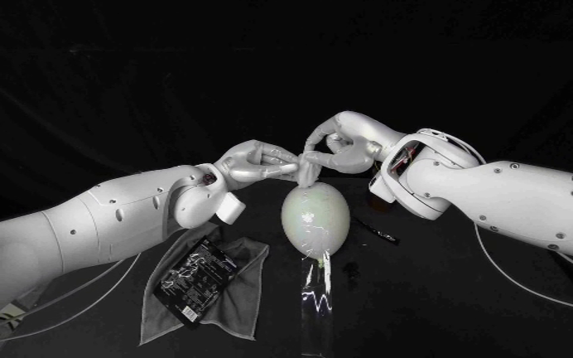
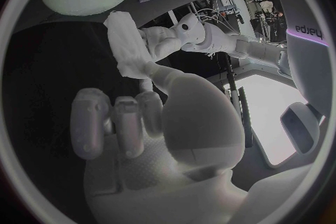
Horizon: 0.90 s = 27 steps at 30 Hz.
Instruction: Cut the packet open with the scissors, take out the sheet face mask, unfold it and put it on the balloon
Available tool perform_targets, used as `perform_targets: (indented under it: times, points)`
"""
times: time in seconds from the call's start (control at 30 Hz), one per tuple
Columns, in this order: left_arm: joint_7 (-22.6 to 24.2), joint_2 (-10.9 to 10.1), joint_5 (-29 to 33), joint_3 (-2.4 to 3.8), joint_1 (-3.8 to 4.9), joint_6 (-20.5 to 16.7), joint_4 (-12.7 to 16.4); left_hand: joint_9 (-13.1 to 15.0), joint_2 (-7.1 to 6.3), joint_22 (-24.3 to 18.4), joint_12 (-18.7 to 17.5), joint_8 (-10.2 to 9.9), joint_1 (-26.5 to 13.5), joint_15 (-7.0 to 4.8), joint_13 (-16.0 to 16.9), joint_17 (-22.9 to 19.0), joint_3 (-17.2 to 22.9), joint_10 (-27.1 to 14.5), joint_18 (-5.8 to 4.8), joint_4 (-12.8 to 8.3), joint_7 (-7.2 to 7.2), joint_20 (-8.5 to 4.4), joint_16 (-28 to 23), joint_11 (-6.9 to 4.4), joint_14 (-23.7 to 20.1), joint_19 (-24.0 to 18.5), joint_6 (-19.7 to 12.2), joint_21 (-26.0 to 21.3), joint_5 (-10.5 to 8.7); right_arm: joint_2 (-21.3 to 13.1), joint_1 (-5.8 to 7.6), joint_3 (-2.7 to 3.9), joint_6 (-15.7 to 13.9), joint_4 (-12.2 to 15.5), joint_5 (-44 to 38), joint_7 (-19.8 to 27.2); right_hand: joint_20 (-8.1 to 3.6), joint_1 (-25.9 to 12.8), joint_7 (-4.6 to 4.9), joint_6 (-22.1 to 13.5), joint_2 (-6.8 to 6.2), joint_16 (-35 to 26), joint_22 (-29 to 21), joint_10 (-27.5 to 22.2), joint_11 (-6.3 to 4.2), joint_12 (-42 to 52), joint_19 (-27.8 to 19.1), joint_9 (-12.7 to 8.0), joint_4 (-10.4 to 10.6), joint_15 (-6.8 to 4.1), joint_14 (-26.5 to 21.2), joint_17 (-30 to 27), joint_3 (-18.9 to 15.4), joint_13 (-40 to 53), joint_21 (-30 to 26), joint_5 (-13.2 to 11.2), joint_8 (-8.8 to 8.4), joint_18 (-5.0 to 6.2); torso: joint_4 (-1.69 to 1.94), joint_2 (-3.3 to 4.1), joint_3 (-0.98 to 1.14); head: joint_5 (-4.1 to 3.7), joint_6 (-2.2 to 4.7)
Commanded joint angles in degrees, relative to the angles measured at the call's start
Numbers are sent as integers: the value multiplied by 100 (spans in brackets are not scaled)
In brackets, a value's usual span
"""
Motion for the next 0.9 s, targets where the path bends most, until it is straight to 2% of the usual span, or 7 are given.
perform_targets:
  times: [0.03,0.1,0.23,0.37,0.7,0.83,0.9]
  points:
    - [-16,18,-210,8,9,-162,-1,-6,7,-2,-39,-25,77,-6,-6,11,28,54,121,-29,-2,8,39,-17,54,90,49,23,-25,5,4,5,-45,1,-57,17,0,33,-21,45,49,20,1210,245,-36,34,103,400,-32,-30,607,1499,11,968,17,14,140,-72,-4,-2,0,11,5]
    - [-20,21,-225,7,9,-185,-4,-2,39,14,-30,-15,134,-42,0,42,85,132,150,-20,-19,4,107,-43,167,253,111,64,-24,7,4,5,-45,-1,-56,15,0,33,-21,45,49,20,1210,245,-36,34,103,400,-32,-30,607,1499,11,968,17,14,140,-72,-2,-2,2,13,3]
    - [-8,29,-243,7,8,-230,0,4,84,14,-26,1,184,-74,1,67,170,225,182,12,-49,5,157,-77,243,312,187,84,-24,12,3,6,-33,-9,-54,10,0,33,-21,45,49,20,1210,245,-36,34,103,400,-32,-30,607,1499,11,968,17,14,140,-72,-2,-3,1,14,5]
    - [31,38,-249,7,8,-271,15,36,183,18,24,76,301,-150,13,121,361,451,236,19,-126,2,250,-167,413,406,353,118,-22,19,3,6,-22,-16,-53,6,0,33,-21,45,49,20,1210,245,-36,34,103,400,-32,-30,607,1499,11,968,17,14,140,-72,-1,-1,-1,12,6]
    - [107,66,-254,7,8,-317,53,108,191,23,101,225,337,-265,33,214,578,804,318,-3,-249,1,388,-305,675,548,596,171,-23,34,3,6,-6,-31,-50,-8,0,33,-21,45,49,20,1210,245,-36,34,103,400,-32,-30,607,1499,11,968,17,14,140,-72,0,-1,0,5,-1]
    - [136,65,-254,7,8,-303,63,226,220,19,160,406,288,-374,55,301,793,1095,368,-78,-335,0,497,-419,916,629,785,194,-26,34,3,6,-3,-47,-50,-31,0,33,-21,45,49,20,1210,245,-36,34,103,400,-32,-30,607,1499,11,968,17,14,140,-72,-3,-1,0,8,-4]
    - [149,61,-253,7,8,-298,69,250,232,19,158,429,271,-388,54,314,855,1129,379,-93,-348,-1,505,-432,944,650,779,202,-23,35,3,6,-1,-55,-50,-47,0,33,-21,45,49,20,1210,245,-36,34,103,400,-32,-30,607,1499,11,968,17,14,140,-72,-3,-1,0,8,-4]
